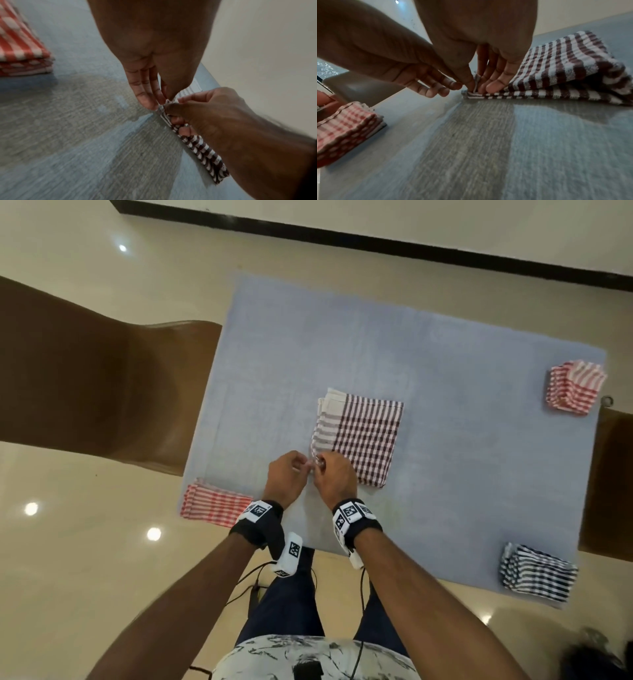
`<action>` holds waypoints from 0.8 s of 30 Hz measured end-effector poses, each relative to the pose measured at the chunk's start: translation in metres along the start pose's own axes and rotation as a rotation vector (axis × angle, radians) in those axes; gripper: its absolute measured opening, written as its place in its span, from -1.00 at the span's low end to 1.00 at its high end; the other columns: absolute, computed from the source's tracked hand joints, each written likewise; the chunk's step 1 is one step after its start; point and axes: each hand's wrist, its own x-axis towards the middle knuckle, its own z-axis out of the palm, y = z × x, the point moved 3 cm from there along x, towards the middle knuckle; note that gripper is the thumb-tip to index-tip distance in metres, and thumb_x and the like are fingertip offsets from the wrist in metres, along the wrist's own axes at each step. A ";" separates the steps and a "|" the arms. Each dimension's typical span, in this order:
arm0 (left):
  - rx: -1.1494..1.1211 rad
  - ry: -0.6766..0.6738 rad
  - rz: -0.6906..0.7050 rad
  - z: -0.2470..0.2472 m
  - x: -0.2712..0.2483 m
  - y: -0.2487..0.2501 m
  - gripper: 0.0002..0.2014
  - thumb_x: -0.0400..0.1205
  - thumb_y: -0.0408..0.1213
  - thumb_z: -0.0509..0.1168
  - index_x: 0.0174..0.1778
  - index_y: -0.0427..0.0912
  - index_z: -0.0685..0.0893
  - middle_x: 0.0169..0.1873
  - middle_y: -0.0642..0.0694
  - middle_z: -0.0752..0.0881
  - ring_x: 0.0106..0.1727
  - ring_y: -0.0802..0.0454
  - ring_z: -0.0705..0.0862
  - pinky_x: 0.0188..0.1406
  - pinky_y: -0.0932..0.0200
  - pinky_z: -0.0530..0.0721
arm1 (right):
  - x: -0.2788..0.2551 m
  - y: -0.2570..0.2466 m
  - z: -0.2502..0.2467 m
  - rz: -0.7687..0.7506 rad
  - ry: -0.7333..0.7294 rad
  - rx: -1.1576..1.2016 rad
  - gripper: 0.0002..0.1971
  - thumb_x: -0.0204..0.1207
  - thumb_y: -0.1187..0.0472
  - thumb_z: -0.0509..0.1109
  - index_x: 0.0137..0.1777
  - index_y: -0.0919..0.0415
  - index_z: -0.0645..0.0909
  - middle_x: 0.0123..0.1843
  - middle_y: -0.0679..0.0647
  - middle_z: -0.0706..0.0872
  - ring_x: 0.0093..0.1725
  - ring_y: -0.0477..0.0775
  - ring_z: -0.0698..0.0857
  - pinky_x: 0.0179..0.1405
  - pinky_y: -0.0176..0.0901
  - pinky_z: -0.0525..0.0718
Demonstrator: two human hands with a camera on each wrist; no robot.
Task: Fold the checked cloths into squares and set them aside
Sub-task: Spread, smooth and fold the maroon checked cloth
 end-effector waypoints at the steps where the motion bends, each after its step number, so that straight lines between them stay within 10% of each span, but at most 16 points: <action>1: -0.015 -0.029 0.000 0.000 0.002 0.000 -0.87 0.69 -0.15 0.45 0.00 -0.13 0.78 -0.18 0.03 0.79 -0.19 0.13 0.73 -0.10 0.29 0.60 | -0.001 0.000 0.000 0.003 0.013 -0.007 -0.88 0.62 0.13 0.48 0.04 0.17 0.71 -0.09 0.08 0.76 -0.13 0.06 0.71 -0.18 -0.06 0.69; 6: -0.041 -0.092 0.011 -0.003 0.007 -0.002 -0.84 0.72 -0.19 0.40 0.02 -0.20 0.83 -0.21 -0.03 0.84 -0.25 0.15 0.77 -0.07 0.19 0.80 | -0.011 -0.004 -0.001 -0.031 0.026 -0.040 -0.91 0.62 0.22 0.47 0.03 0.14 0.61 -0.05 0.04 0.70 -0.11 0.03 0.66 -0.18 -0.08 0.70; 14: 0.018 -0.179 0.031 -0.002 0.006 0.000 -0.88 0.65 -0.34 0.42 0.05 -0.22 0.83 -0.09 -0.04 0.86 -0.17 0.17 0.75 -0.21 0.58 0.54 | -0.023 -0.003 -0.011 -0.051 0.134 -0.094 -0.92 0.58 0.23 0.45 0.04 0.16 0.64 -0.04 0.03 0.66 -0.08 -0.02 0.59 -0.08 -0.21 0.61; 24: -0.156 -0.184 0.001 -0.001 0.002 0.001 -0.75 0.78 -0.21 0.32 -0.05 -0.29 0.82 -0.24 -0.11 0.88 -0.29 0.06 0.86 -0.08 0.13 0.87 | -0.026 0.003 0.006 -0.152 0.018 -0.145 -0.82 0.59 0.36 0.45 0.17 0.24 0.72 0.01 0.11 0.72 -0.06 0.06 0.69 -0.06 -0.08 0.77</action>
